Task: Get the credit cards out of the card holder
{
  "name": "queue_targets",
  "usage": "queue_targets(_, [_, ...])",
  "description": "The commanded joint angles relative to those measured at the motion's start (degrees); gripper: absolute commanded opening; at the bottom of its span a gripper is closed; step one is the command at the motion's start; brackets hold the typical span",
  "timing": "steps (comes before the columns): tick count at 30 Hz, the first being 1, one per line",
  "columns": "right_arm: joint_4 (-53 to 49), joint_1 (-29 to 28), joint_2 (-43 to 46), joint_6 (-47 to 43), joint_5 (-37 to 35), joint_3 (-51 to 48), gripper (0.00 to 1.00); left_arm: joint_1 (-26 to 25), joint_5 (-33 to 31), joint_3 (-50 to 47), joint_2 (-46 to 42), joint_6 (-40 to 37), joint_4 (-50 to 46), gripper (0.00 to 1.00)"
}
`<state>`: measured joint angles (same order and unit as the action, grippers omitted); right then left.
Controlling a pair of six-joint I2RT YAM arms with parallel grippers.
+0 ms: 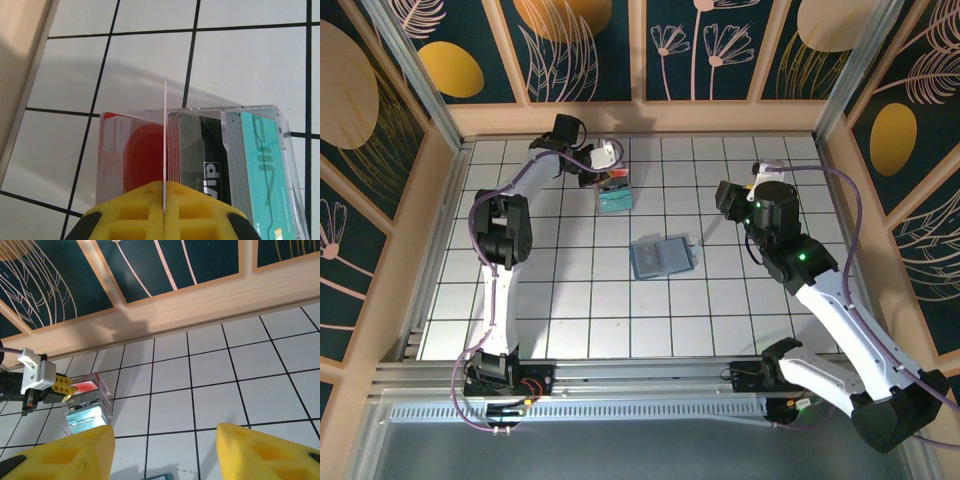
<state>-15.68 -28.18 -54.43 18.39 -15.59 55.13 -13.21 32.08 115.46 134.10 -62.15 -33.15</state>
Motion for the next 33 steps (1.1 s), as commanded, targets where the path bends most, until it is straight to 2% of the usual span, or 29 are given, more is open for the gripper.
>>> queue_targets(1, [1.7,-0.3,-0.2,0.2,1.1,1.7,0.54,0.6,-0.2,1.8,1.3,-1.3,-2.8,0.02])
queue_targets(4, [2.1,-0.3,-0.4,0.2,1.8,1.8,0.54,0.6,0.0,1.8,0.8,-0.4,-2.8,0.06])
queue_targets(6, [2.4,-0.3,-0.6,0.2,2.1,1.7,0.54,0.6,-0.1,1.6,0.5,0.2,-2.6,0.15])
queue_targets(8, [2.6,-0.3,-0.7,0.2,2.6,1.7,0.54,0.6,0.1,1.5,0.0,0.6,-2.9,0.29])
queue_targets(9, [2.5,-0.3,-0.6,0.2,2.7,1.8,0.54,0.6,0.1,1.4,-0.2,0.7,-2.9,0.31])
queue_targets(20, [3.1,-0.3,0.3,0.2,3.4,1.2,0.54,0.6,-1.2,1.2,-2.1,3.4,-0.8,0.29])
queue_targets(22, [3.2,-0.3,0.3,0.3,3.7,0.9,0.54,0.6,-2.2,1.7,-2.0,4.4,0.2,0.15])
queue_targets(23, [3.2,-0.3,0.3,0.3,3.7,0.8,0.54,0.6,-2.4,2.3,-1.8,4.9,0.1,0.13])
queue_targets(30, [3.3,-0.3,0.0,0.4,3.8,0.5,0.53,0.6,-2.8,5.8,0.0,3.9,-3.4,0.13])
queue_targets(33, [3.3,-0.3,-0.1,0.4,3.8,0.5,0.53,0.6,-2.8,6.4,0.4,3.4,-4.3,0.10])
